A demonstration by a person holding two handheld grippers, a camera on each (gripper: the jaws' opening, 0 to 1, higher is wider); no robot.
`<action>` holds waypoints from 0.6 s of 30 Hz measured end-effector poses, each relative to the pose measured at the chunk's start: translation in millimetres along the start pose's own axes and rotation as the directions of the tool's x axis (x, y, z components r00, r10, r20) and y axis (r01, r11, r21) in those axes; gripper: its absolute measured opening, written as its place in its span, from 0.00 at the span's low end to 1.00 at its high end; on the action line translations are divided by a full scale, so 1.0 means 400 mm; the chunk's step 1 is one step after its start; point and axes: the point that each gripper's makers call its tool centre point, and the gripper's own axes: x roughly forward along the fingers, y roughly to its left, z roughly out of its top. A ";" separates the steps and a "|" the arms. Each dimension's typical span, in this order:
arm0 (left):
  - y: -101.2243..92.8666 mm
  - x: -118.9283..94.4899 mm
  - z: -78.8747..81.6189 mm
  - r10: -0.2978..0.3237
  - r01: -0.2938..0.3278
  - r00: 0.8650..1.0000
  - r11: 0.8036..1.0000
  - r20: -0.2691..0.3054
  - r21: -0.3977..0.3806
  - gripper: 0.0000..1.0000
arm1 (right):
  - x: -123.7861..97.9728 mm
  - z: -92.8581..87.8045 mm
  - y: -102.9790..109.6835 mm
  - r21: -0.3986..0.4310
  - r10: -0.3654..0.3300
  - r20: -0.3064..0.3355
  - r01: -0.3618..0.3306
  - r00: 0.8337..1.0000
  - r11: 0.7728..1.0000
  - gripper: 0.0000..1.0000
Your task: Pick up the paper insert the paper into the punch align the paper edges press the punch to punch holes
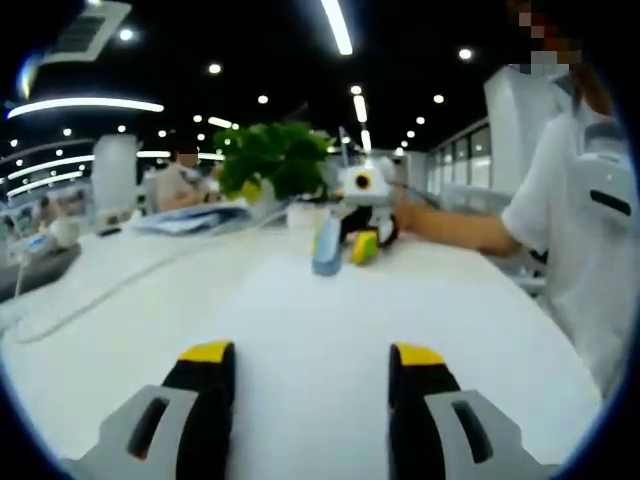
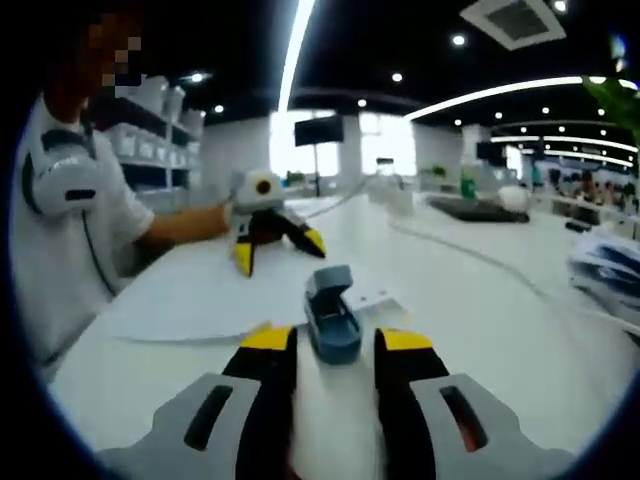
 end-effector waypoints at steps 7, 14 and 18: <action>-0.009 0.007 0.001 0.000 0.000 1.000 1.000 0.000 0.001 0.62 | 0.005 0.001 -0.005 0.002 0.009 0.004 -0.009 1.000 1.000 0.31; -0.004 0.011 0.003 0.001 -0.001 1.000 1.000 -0.002 0.000 0.62 | 0.007 0.002 0.004 0.008 0.036 0.009 -0.036 0.999 0.999 0.23; -0.003 0.010 0.003 0.002 -0.002 1.000 1.000 -0.003 -0.001 0.62 | 0.011 0.004 0.011 0.012 0.037 0.014 -0.038 0.999 0.999 0.23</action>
